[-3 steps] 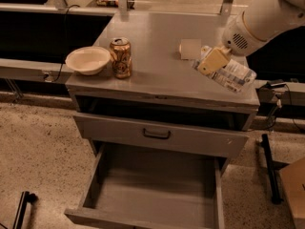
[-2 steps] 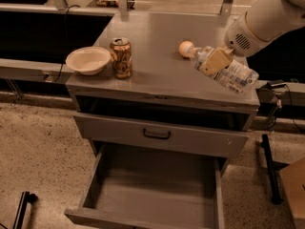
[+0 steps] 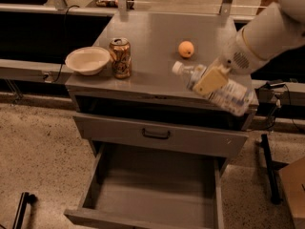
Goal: Place blue plastic bottle into middle drawer
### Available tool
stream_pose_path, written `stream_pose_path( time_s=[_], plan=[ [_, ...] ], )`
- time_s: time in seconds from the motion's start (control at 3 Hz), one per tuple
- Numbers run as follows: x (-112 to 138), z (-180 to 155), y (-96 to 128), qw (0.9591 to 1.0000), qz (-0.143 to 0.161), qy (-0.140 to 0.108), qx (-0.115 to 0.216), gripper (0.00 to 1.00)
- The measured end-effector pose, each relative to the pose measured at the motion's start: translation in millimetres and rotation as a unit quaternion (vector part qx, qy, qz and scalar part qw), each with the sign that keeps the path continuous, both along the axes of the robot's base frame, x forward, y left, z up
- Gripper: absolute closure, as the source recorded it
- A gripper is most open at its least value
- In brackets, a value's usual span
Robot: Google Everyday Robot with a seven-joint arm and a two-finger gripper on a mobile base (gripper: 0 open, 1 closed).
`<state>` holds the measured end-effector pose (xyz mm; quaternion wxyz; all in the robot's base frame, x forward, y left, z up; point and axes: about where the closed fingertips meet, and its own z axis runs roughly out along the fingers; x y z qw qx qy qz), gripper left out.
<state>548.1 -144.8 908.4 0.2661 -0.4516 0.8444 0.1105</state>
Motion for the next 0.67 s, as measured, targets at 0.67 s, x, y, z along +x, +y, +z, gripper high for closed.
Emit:
stream_pose_path(
  time_s=[0.67],
  plan=[
    [-101, -68, 50, 0.9922, 0.102, 0.068, -0.021, 1.0]
  ],
)
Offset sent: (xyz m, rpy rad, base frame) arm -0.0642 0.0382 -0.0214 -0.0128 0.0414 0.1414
